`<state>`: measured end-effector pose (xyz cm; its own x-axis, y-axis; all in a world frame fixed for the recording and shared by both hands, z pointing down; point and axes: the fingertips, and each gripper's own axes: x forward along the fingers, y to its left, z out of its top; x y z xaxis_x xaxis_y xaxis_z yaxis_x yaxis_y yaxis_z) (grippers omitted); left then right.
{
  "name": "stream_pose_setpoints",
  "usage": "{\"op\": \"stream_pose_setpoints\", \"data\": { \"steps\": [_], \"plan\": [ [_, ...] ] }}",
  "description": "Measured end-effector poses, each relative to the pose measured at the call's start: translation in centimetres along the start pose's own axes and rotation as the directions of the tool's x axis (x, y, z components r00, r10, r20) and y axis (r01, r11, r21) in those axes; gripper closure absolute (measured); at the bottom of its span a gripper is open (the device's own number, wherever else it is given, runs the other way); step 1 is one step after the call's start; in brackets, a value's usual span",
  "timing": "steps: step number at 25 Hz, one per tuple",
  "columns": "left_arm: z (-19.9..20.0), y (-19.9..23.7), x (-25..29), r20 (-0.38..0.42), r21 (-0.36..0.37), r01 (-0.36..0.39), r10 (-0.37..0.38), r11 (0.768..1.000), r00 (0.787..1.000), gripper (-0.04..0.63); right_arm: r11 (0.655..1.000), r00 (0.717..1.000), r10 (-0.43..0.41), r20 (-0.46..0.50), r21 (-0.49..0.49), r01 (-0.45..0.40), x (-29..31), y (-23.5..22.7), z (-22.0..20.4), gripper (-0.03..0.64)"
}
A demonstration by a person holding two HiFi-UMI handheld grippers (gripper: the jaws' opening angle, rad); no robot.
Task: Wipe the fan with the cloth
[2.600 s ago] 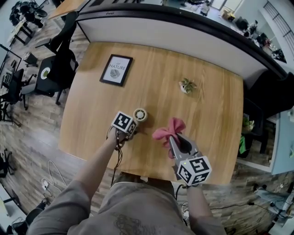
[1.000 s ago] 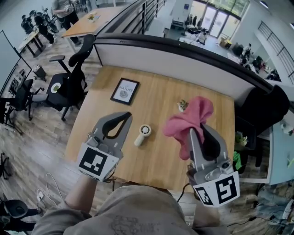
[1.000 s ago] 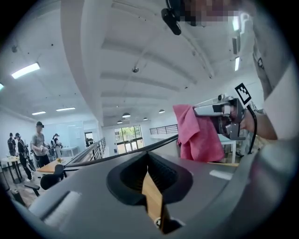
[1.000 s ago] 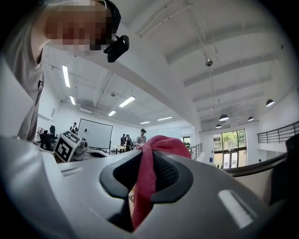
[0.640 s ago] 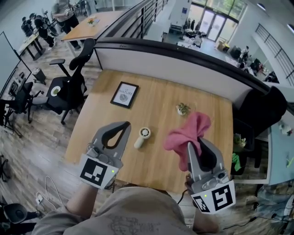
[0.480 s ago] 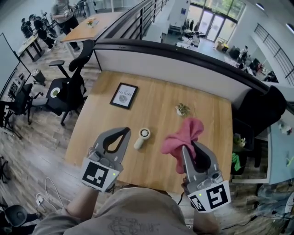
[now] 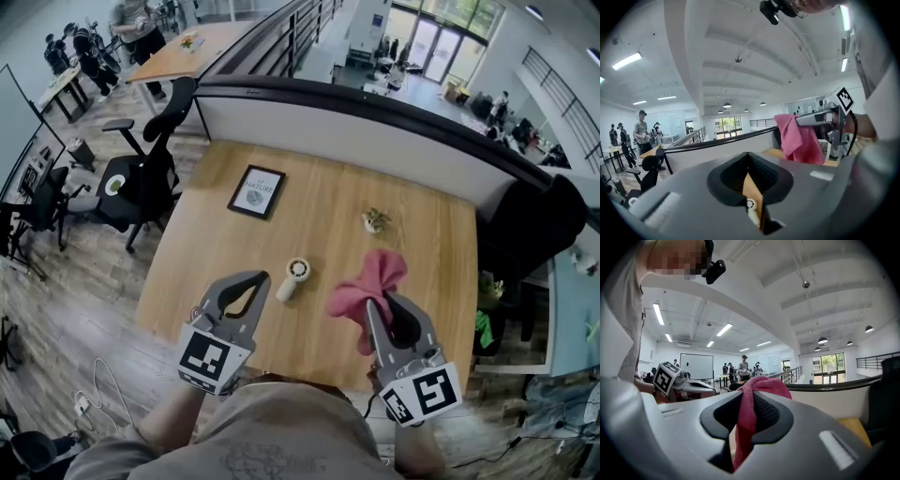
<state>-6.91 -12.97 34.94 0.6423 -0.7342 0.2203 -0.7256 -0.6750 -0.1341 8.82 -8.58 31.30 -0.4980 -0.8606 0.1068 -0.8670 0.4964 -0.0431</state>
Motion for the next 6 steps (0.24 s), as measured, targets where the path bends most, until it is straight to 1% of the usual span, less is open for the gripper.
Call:
{"op": "stream_pose_setpoints", "data": {
  "steps": [2, 6],
  "plan": [
    [-0.15, 0.31, -0.09, 0.002, 0.019, 0.003, -0.003, 1.0, 1.0, 0.594, 1.0, 1.0, 0.001, -0.002, -0.002, -0.001, 0.1, 0.07, 0.01, 0.552],
    [-0.15, 0.69, -0.17, -0.002, 0.022, 0.001, -0.001, 1.0, 1.0, 0.594, 1.0, 1.0, 0.0, -0.005, -0.006, -0.001, 0.23, 0.07, 0.08, 0.552]
  ]
}}
